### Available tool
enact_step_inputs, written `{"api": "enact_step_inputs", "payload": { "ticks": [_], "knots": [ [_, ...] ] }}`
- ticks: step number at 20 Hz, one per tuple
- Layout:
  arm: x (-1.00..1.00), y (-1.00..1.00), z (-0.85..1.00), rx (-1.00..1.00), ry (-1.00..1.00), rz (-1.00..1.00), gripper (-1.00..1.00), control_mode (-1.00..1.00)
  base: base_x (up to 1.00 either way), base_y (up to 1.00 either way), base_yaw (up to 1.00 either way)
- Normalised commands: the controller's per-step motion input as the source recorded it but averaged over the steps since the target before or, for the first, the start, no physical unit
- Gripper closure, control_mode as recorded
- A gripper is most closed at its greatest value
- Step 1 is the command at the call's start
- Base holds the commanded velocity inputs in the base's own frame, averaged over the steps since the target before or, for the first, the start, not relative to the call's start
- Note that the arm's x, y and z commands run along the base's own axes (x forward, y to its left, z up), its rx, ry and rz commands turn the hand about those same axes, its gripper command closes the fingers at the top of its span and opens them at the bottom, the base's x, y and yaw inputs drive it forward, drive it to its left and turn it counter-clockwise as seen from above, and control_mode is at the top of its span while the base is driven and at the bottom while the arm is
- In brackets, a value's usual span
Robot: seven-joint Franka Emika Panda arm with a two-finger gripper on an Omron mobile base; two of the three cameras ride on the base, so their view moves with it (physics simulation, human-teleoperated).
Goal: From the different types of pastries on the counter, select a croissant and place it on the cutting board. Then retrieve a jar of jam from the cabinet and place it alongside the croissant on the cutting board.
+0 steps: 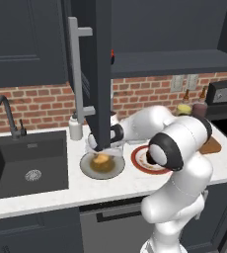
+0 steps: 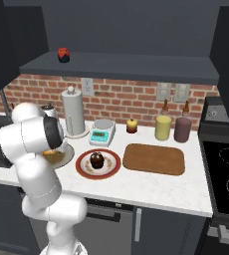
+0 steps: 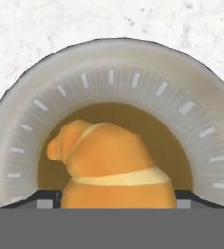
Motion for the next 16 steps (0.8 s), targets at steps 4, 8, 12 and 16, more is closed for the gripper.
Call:
{"api": "enact_step_inputs", "payload": {
  "ticks": [4, 8, 12, 16],
  "knots": [
    [0.00, -0.42, 0.70, 0.06, -0.17, 0.00, 1.00, -1.00, 0.00, 0.00, 0.00],
    [0.00, -0.64, 0.43, 0.01, -0.21, -0.02, 1.00, -1.00, 0.00, 0.00, 0.00],
    [0.00, -0.63, 0.44, 0.00, -0.22, -0.05, 1.00, -1.00, 0.00, 0.00, 0.00],
    [0.00, -0.53, 0.64, 0.00, -0.14, -0.04, 1.00, -1.00, 0.00, 0.00, 0.00]
  ]
}}
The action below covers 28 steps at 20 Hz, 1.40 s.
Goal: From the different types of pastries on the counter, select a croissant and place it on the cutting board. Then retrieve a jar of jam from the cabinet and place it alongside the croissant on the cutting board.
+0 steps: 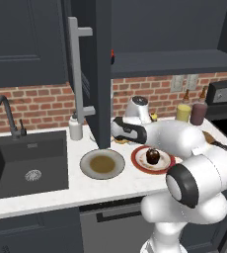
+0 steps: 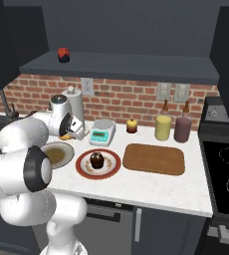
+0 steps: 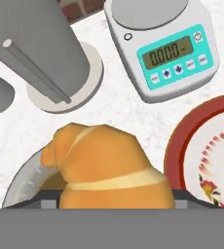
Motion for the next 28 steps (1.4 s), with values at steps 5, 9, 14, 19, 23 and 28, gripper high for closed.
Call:
{"api": "enact_step_inputs", "payload": {
  "ticks": [5, 9, 14, 19, 23, 28],
  "knots": [
    [0.00, -0.59, 0.68, 0.00, -0.10, -0.06, 1.00, -1.00, 0.00, 0.00, 0.00],
    [0.00, -0.82, 0.50, 0.00, -0.12, -0.05, 1.00, -1.00, 0.00, 0.00, 0.00],
    [0.00, -0.99, 0.16, 0.00, -0.07, -0.05, 1.00, -1.00, 0.00, 0.00, 0.00],
    [0.00, -1.00, -0.01, 0.00, 0.00, -0.05, 1.00, -1.00, 0.00, 0.00, 0.00],
    [0.08, -0.94, -0.09, 0.00, 0.00, -0.05, 1.00, -1.00, 0.00, 0.00, 0.00],
    [0.15, -0.83, -0.35, 0.00, 0.08, -0.05, 1.00, -1.00, 0.00, 0.00, 0.00]
  ]
}}
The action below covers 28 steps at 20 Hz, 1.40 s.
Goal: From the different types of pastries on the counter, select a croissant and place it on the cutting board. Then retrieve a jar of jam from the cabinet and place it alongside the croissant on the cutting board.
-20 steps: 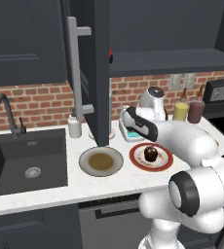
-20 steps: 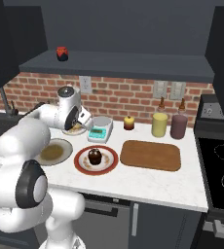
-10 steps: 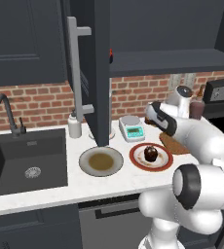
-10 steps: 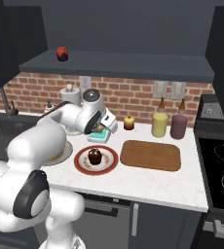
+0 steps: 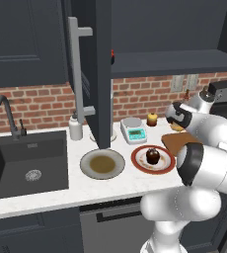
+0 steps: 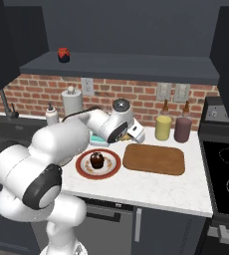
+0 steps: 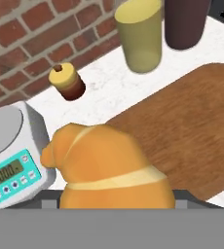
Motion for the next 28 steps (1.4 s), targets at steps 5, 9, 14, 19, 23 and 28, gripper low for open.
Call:
{"api": "enact_step_inputs", "payload": {
  "ticks": [5, 9, 14, 19, 23, 28],
  "knots": [
    [0.32, -0.37, -0.44, -0.02, 0.09, -0.02, 1.00, -1.00, 0.00, 0.00, 0.00],
    [0.28, -0.02, -0.08, -0.01, 0.13, 0.00, 1.00, -1.00, 0.00, 0.00, 0.00],
    [0.07, -0.04, -0.38, -0.03, 0.28, 0.00, 1.00, -1.00, 0.00, 0.00, 0.00],
    [0.14, -0.15, -0.56, -0.03, 0.21, 0.00, 1.00, -1.00, 0.00, 0.00, 0.00],
    [0.25, -0.22, -0.14, 0.00, 0.10, 0.00, 1.00, -1.00, 0.00, 0.00, 0.00],
    [0.24, -0.21, -0.07, 0.00, 0.06, 0.00, 1.00, -1.00, 0.00, 0.00, 0.00]
  ]
}}
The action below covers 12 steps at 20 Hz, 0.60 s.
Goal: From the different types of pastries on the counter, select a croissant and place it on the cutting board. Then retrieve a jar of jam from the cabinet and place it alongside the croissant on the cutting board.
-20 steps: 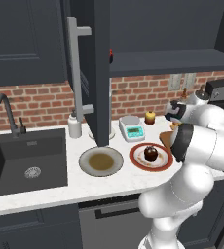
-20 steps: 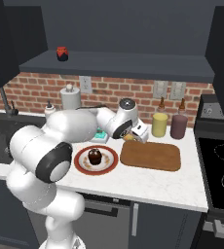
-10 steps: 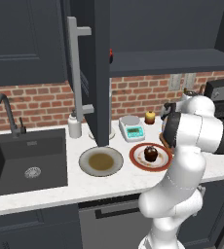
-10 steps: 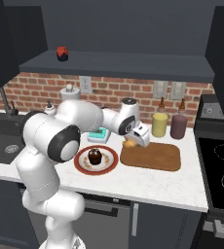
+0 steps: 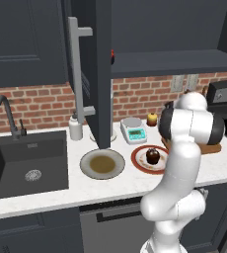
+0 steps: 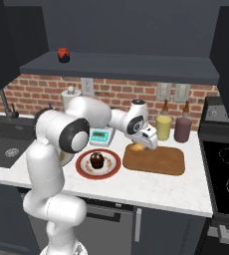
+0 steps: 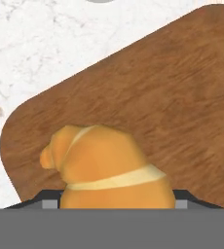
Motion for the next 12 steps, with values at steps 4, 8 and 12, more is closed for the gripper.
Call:
{"api": "enact_step_inputs", "payload": {
  "ticks": [4, 8, 12],
  "knots": [
    [0.22, -0.10, -0.29, 0.00, 0.11, 0.00, 1.00, -1.00, 0.00, 0.00, 0.00],
    [0.18, 0.00, -0.22, 0.00, 0.06, 0.00, 1.00, -1.00, 0.00, 0.00, 0.00],
    [0.13, 0.00, -0.11, 0.00, 0.06, 0.00, 1.00, -1.00, 0.00, 0.00, 0.00]
  ]
}}
